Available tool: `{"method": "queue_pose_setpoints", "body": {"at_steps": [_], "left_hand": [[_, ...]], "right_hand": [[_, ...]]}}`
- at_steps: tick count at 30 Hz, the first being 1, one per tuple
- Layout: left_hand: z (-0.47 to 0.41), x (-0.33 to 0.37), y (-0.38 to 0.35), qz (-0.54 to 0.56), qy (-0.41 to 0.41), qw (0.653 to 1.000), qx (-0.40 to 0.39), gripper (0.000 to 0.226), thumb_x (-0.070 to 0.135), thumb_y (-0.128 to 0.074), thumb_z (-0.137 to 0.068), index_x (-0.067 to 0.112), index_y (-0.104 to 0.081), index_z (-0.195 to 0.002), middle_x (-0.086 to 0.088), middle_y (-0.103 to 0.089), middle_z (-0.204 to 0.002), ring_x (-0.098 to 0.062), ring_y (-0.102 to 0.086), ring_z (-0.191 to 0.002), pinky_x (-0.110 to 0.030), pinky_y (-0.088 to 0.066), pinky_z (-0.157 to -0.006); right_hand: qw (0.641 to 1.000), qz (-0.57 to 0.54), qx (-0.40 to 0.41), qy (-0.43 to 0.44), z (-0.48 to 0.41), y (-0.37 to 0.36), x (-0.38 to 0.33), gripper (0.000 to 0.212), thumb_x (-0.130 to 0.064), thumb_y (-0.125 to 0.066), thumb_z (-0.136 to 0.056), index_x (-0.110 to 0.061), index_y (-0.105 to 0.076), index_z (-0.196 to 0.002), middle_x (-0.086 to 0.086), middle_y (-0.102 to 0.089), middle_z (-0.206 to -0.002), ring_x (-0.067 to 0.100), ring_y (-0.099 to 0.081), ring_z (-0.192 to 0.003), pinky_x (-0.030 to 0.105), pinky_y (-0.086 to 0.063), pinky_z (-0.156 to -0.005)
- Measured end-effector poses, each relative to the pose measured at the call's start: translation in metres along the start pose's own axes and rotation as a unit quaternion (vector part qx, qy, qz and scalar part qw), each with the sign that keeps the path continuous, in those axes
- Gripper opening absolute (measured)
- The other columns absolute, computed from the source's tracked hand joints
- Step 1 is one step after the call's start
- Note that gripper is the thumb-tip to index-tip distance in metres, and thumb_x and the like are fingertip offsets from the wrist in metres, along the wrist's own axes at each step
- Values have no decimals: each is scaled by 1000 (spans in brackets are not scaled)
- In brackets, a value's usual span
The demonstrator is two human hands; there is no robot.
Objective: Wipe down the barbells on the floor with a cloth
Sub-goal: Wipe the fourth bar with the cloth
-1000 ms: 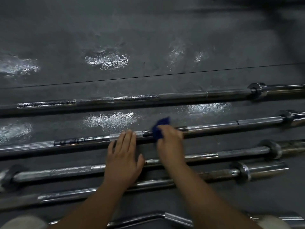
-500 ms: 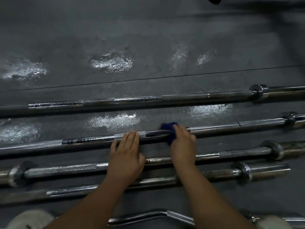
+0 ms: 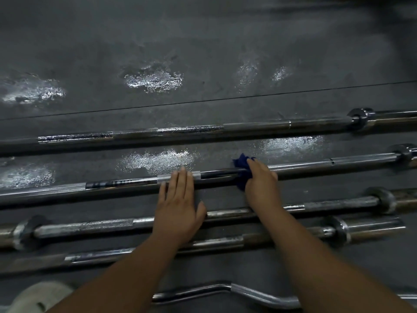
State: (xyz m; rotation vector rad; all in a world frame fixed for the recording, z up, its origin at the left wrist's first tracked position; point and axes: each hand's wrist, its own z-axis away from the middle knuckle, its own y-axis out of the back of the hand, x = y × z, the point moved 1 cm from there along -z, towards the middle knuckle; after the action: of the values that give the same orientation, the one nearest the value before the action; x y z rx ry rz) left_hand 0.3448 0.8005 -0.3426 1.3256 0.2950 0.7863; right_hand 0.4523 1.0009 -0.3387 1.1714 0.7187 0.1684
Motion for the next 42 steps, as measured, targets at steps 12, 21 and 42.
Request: {"method": "queue_pose_setpoints", "body": {"at_steps": [12,21,42], "left_hand": [[-54,-21,29,-37,-17,999,-10,90,58,-12,-79,16,-14,-159,-6,-13,-166,-24,-7,-153,-46,-4,-123],[-47,-13,24,-13,13,1000,9,88,56,-25,-76,15,-29,-154,-7,-28,-160,-27,-18,-149,-49,-6,-122],[-8,-15,32,-30,-29,999,27,66,46,-55,-63,14,-60,-121,-8,-59,-123,-31,-55,-107,-43,-38,-92]], "right_hand": [[982,-156,96,-54,-13,-1,-37,49,7,-50,-83,-6,-59,-130,16,-43,-131,27,-53,-105,19,-33,-100],[954,-178,171,-168,-27,-4,-26,27,2,-58,-79,-10,-64,-102,16,-47,-118,30,-55,-89,24,-38,-84],[989,45,-53,132,31,-40,-118,27,-15,-48,-89,-16,-67,-108,6,-63,-112,29,-49,-101,35,-41,-83]]}}
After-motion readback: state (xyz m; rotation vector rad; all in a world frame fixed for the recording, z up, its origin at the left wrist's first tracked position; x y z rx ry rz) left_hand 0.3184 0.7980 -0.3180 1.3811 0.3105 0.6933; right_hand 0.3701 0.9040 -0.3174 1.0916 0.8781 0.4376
